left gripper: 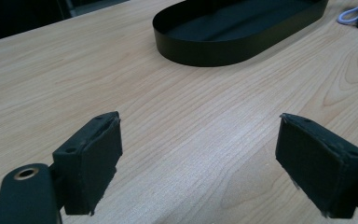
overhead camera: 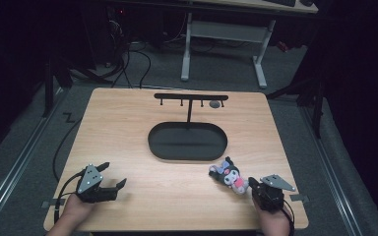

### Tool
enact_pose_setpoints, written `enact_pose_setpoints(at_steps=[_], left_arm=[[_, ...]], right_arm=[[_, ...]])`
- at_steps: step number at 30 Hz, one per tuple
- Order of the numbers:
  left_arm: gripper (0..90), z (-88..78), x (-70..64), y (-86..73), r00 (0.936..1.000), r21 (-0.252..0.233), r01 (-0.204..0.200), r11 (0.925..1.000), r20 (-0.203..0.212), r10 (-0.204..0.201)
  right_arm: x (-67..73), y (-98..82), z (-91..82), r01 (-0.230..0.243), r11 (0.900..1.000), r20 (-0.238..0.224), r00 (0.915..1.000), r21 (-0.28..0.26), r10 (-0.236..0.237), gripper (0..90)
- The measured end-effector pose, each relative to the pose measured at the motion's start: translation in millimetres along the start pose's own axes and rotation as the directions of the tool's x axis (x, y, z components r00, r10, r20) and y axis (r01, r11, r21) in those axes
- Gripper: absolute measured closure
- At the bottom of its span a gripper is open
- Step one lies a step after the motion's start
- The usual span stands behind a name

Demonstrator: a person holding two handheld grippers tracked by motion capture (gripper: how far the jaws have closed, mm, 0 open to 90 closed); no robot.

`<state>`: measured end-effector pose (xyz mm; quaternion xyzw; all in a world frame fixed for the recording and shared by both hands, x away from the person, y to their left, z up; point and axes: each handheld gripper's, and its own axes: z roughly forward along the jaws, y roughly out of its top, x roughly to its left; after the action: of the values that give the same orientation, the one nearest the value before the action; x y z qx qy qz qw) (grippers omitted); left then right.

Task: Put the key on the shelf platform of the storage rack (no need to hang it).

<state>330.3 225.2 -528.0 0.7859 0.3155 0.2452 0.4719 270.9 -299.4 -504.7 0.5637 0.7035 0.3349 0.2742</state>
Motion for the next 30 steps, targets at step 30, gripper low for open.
enact_pose_setpoints(at_steps=[30], left_arm=[[15.5, -0.9, 0.5, -0.3, 1.0, -0.004, 0.005, 1.0, 0.001, -0.005]], right_arm=[[-8.2, -8.1, 0.3, -0.046, 0.998, -0.006, 0.9989, 0.032, 0.046, 83.2]])
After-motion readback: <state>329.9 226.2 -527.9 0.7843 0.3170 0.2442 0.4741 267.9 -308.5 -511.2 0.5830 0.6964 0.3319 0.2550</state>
